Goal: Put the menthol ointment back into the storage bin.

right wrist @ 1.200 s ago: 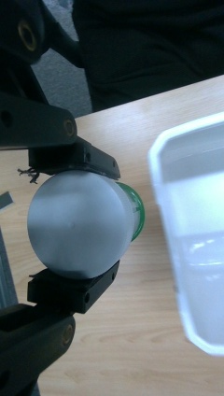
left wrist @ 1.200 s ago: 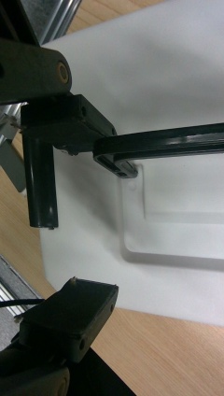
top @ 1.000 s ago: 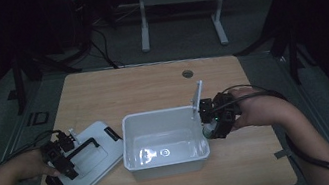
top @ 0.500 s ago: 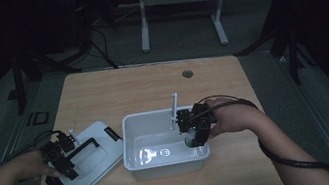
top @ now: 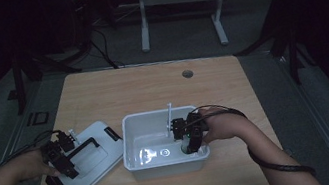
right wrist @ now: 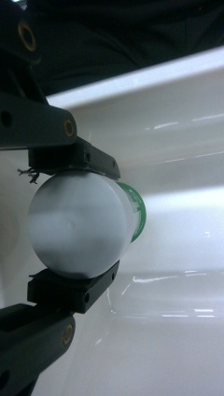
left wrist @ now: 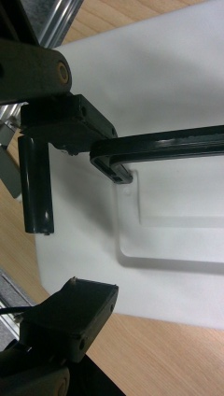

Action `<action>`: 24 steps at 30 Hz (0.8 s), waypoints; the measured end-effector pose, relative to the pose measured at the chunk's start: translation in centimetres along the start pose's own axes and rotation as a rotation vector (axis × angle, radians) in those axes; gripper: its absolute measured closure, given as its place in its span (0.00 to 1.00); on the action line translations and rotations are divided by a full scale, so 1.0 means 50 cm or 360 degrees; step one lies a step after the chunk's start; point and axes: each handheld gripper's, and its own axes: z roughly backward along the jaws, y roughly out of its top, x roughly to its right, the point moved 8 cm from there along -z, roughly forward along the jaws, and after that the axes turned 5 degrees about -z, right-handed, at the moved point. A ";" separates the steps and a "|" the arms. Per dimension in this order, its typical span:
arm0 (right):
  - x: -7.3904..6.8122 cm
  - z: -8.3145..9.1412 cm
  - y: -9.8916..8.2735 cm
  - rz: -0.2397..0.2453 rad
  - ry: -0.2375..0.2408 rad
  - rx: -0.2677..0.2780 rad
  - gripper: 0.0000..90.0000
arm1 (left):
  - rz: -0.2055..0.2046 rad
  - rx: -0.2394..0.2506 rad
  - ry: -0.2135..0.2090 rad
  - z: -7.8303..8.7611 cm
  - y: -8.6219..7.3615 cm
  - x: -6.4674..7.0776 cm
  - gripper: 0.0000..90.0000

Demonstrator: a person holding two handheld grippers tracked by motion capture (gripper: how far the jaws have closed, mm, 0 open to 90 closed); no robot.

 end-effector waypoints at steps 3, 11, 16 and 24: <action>0.001 -0.009 0.001 -0.0001 -0.0001 -0.0011 0.56 | 0.0002 -0.0008 0.0000 0.001 -0.001 0.000 0.28; 0.009 -0.056 0.014 -0.0041 -0.0005 -0.0066 0.56 | -0.0004 -0.0013 -0.0003 -0.002 0.000 0.002 0.28; 0.008 -0.075 0.022 -0.0040 -0.0014 -0.0109 0.56 | 0.0000 -0.0021 -0.0001 -0.002 -0.001 0.003 0.28; 0.000 -0.103 0.035 -0.0009 -0.0008 -0.0168 0.56 | 0.0005 -0.0024 -0.0011 -0.003 -0.004 0.003 0.28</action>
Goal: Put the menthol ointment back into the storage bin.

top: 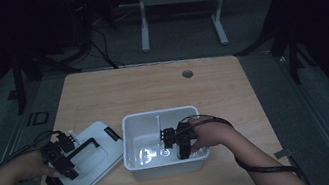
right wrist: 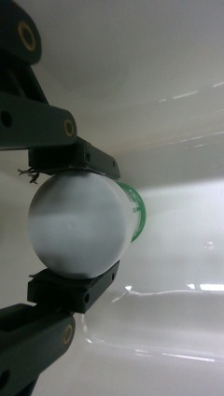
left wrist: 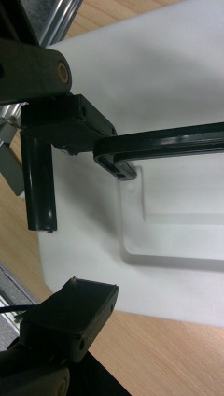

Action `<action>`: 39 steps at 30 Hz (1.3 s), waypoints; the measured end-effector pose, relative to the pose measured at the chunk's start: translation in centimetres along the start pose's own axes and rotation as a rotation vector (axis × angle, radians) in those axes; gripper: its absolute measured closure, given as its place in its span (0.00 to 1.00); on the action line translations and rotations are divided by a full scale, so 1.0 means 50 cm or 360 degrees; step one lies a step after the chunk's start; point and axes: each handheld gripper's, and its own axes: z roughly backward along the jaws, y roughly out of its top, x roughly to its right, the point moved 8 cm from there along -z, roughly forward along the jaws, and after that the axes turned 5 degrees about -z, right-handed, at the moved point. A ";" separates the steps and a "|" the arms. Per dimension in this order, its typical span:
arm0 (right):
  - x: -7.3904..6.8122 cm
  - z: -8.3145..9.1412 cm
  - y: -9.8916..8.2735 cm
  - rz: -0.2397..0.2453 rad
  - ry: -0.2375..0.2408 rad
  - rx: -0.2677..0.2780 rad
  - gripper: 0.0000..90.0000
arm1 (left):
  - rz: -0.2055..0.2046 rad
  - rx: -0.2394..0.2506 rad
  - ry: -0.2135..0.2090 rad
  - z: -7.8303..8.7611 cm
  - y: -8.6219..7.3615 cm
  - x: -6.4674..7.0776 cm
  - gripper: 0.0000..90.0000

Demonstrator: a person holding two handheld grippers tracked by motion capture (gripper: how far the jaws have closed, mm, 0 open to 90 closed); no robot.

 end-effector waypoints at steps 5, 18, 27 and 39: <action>0.002 -0.013 0.005 0.0012 -0.0007 -0.0054 0.56 | -0.0001 0.0000 0.0004 0.003 0.001 -0.001 0.28; 0.009 -0.036 0.017 0.0004 -0.0007 -0.0109 0.56 | -0.0016 -0.0009 0.0008 0.003 0.000 0.000 0.28; 0.011 -0.051 0.012 0.0022 -0.0008 -0.0221 0.56 | -0.0019 -0.0009 0.0004 0.000 0.000 0.001 0.28; 0.012 -0.054 0.013 -0.0003 -0.0016 -0.0249 0.55 | -0.0022 -0.0004 0.0013 0.001 0.001 0.003 0.28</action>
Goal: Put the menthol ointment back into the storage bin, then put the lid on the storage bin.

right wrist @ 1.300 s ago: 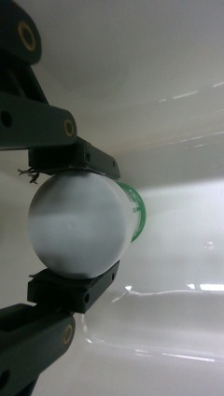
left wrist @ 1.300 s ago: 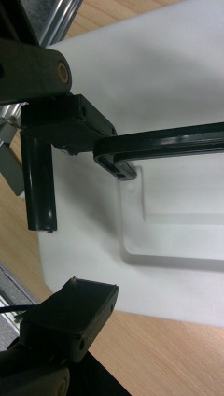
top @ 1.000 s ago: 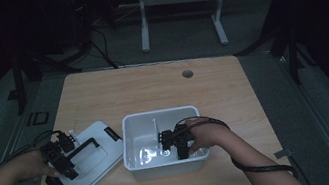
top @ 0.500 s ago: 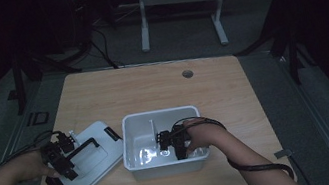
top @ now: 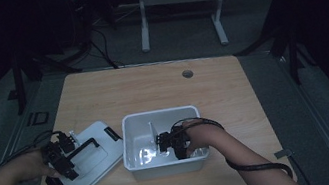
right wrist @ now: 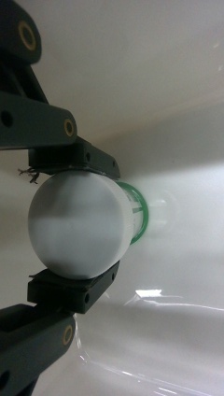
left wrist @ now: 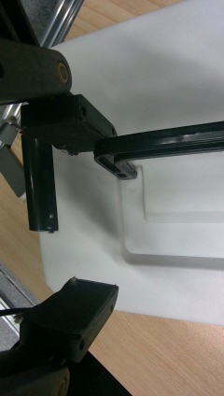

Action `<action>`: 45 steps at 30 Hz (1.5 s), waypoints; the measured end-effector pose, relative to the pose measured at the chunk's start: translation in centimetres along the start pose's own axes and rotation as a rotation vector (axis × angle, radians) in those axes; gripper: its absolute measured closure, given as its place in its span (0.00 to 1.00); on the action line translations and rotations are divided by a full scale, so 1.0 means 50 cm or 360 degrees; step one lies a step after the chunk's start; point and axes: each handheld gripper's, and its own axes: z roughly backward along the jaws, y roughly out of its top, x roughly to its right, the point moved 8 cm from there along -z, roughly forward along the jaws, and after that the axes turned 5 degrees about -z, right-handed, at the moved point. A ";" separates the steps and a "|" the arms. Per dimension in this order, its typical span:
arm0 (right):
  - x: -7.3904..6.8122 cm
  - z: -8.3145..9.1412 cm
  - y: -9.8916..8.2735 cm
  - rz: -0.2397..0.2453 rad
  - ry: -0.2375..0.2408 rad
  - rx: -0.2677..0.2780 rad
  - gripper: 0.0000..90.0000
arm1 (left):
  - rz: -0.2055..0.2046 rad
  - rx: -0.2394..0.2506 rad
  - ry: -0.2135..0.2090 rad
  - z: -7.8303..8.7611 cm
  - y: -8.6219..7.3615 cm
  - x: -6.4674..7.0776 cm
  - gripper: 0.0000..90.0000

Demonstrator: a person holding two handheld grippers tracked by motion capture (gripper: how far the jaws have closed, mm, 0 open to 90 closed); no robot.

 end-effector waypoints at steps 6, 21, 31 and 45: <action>0.001 0.004 0.002 -0.0034 0.0007 0.0016 0.49 | 0.0004 -0.0005 -0.0001 0.001 0.000 0.000 0.28; 0.013 0.092 -0.029 -0.0077 0.0000 0.0204 0.41 | -0.0003 -0.0018 0.0013 0.003 0.001 0.000 0.28; 0.035 0.181 -0.068 -0.0145 -0.0043 0.0468 0.27 | -0.0037 -0.0018 0.0025 0.002 0.003 -0.003 0.28; 0.068 0.209 -0.201 -0.0270 -0.0140 0.0554 0.14 | -0.0052 0.0016 0.0055 0.014 0.003 -0.016 0.28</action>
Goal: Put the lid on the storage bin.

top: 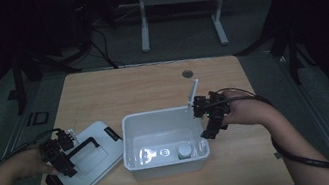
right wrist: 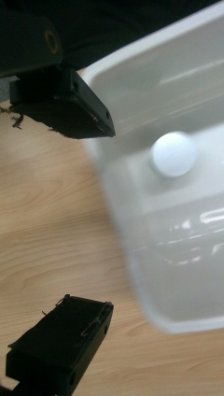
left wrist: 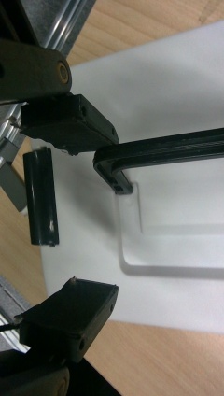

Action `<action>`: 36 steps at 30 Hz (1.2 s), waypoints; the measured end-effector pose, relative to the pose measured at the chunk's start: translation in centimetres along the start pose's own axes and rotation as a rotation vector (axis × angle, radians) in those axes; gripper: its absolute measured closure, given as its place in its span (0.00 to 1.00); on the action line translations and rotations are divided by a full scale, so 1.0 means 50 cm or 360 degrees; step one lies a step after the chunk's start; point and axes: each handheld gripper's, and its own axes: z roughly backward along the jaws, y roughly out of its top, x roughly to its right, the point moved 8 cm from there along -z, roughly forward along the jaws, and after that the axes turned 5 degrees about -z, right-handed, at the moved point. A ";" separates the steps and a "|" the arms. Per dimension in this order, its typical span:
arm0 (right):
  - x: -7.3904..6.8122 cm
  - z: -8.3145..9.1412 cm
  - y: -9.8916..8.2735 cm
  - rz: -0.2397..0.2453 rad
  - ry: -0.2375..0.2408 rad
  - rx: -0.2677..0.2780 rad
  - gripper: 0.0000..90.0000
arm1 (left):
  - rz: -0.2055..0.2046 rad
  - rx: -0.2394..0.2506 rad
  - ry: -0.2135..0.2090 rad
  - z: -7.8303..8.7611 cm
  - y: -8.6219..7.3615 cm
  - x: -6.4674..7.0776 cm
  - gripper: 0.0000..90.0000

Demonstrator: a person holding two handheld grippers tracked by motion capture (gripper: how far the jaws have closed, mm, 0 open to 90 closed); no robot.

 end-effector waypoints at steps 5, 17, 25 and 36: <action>0.022 -0.011 -0.060 -0.0090 -0.0033 -0.0013 0.15 | 0.0002 0.0004 0.0006 -0.001 0.002 -0.007 0.29; 0.037 -0.085 -0.175 -0.0239 0.0010 -0.0117 0.15 | 0.0013 -0.0023 0.0009 -0.009 0.011 -0.025 0.38; 0.036 -0.110 -0.203 -0.0273 0.0034 -0.0146 0.16 | -0.0032 -0.0080 -0.0014 -0.028 0.021 -0.030 0.56; 0.036 -0.124 -0.220 -0.0291 0.0039 -0.0155 0.16 | -0.0021 -0.0211 -0.0037 -0.042 0.023 -0.032 0.73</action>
